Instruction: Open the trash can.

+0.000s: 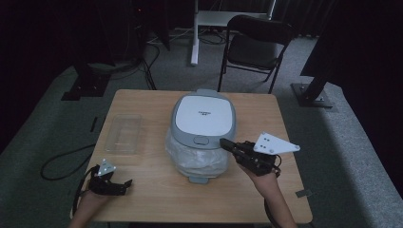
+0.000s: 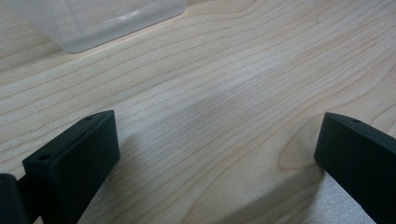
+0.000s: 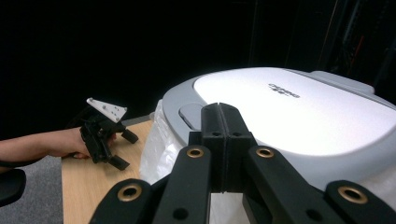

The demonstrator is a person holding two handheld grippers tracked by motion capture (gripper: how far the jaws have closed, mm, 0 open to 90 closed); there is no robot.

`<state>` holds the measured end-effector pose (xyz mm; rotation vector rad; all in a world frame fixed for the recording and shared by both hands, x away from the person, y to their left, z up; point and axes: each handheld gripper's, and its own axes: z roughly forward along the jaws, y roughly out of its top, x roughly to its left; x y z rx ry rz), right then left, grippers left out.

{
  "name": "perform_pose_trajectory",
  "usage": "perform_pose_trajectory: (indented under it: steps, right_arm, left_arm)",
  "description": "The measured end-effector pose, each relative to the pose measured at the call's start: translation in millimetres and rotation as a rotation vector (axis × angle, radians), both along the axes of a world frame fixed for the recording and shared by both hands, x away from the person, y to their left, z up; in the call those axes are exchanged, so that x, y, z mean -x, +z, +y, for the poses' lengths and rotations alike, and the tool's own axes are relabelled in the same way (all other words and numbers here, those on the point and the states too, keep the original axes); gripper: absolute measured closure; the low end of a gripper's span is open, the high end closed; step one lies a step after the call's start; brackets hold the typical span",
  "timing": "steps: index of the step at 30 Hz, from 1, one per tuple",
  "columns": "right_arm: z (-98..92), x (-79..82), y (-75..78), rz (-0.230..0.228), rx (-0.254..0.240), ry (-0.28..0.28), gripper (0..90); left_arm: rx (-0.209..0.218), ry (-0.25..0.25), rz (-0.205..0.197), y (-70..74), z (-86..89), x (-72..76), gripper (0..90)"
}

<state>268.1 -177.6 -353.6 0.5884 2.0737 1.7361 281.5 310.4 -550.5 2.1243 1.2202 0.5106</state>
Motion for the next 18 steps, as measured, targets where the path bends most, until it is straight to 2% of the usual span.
perform_pose_trajectory:
  steps: [6, 10, 18]
  right_arm:
    - [15.9, -5.0, 3.5, -0.003, -0.007, 0.025, 90.0]
    - [26.5, -10.0, 4.3, 0.015, -0.005, 0.043, 90.0]
    - [42.1, -21.9, -4.3, 0.042, 0.017, 0.047, 90.0]
  left_arm:
    - [0.000, 0.000, 0.000, 0.0, 0.0, 0.0, 0.7]
    - [0.000, 0.000, 0.000, 0.0, 0.0, 0.0, 0.7]
    - [0.000, 0.000, 0.000, 0.0, -0.1, 0.5, 0.7]
